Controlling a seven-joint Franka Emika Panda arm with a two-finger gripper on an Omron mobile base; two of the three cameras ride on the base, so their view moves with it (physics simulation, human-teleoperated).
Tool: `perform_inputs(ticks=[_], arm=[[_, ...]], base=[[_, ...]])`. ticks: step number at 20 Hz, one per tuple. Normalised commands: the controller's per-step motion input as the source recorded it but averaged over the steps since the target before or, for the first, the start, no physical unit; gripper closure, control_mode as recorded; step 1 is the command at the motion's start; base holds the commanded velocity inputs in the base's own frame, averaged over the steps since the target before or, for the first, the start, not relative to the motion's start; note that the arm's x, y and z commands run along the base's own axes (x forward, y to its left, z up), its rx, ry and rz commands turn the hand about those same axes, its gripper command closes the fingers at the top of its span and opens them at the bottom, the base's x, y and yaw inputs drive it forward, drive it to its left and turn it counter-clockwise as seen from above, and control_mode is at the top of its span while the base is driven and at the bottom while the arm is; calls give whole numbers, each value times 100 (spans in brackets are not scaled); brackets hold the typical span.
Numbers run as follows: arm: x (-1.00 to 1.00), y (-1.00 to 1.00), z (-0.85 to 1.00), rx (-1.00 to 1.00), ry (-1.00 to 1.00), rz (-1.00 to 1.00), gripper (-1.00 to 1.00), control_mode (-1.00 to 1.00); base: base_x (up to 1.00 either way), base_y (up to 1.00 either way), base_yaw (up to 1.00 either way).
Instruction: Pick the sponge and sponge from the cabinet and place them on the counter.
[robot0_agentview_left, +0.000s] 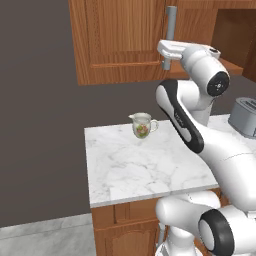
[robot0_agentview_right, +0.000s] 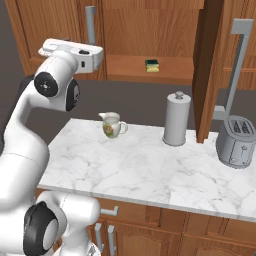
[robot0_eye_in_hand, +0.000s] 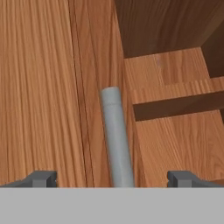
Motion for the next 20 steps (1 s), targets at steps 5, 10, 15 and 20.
perform_inputs(ticks=[5, 10, 15, 20], arm=[[27, -2, -1, 0, 0, 0, -100, -100], [29, -4, 0, 0, 0, 0, -100, -100], [36, -1, -5, 0, 0, 0, -100, -100], [40, 0, -9, 0, 0, 0, -100, -100]], base=[[0, 0, 0], [0, 0, 0], [0, 0, 0], [0, 0, 0]])
